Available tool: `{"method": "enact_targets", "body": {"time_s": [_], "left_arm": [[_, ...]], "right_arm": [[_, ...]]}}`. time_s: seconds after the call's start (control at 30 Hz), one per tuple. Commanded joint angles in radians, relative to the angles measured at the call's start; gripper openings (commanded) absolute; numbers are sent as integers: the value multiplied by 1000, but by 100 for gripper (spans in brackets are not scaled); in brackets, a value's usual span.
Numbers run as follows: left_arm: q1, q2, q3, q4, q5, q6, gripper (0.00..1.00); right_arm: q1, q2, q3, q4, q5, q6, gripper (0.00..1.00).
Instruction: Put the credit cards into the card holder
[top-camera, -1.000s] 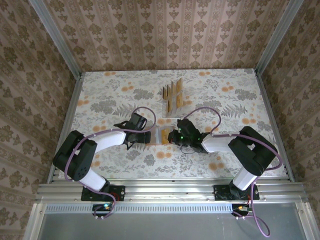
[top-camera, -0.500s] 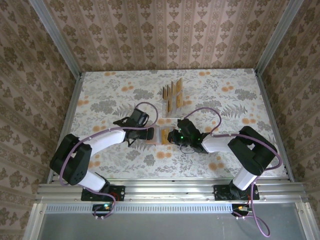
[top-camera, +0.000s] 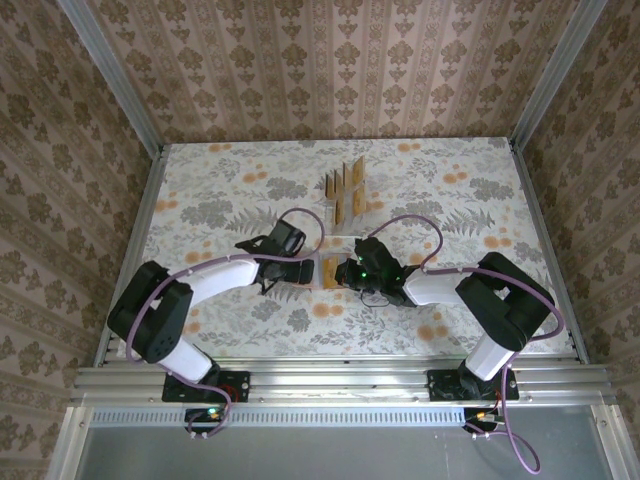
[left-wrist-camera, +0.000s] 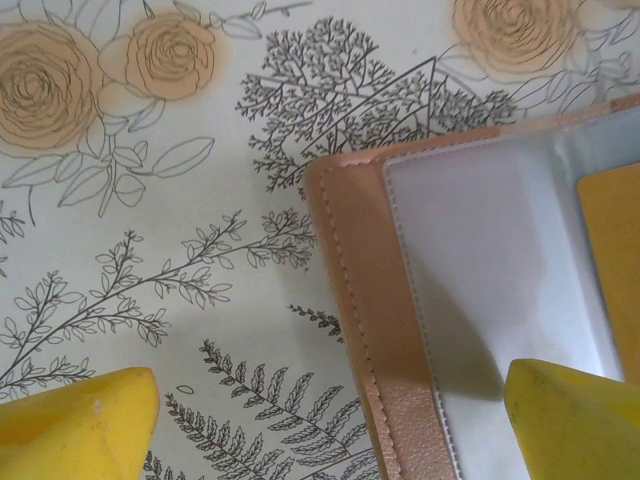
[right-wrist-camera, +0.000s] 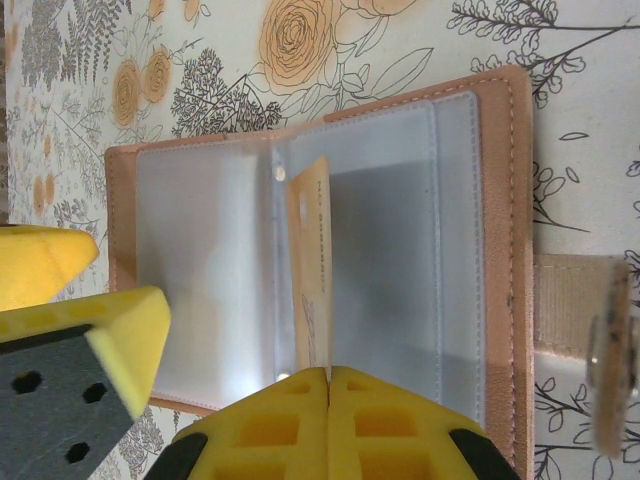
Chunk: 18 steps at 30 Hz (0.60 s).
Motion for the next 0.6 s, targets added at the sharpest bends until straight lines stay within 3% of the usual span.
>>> {"method": "enact_targets", "body": {"time_s": [0.0, 0.57], "left_arm": [[-6, 18, -22, -11, -34, 6, 90], [17, 61, -71, 5, -71, -3, 87]], "right_arm": [[-5, 7, -33, -38, 27, 11, 0], [-30, -10, -89, 10, 19, 51, 0]]}}
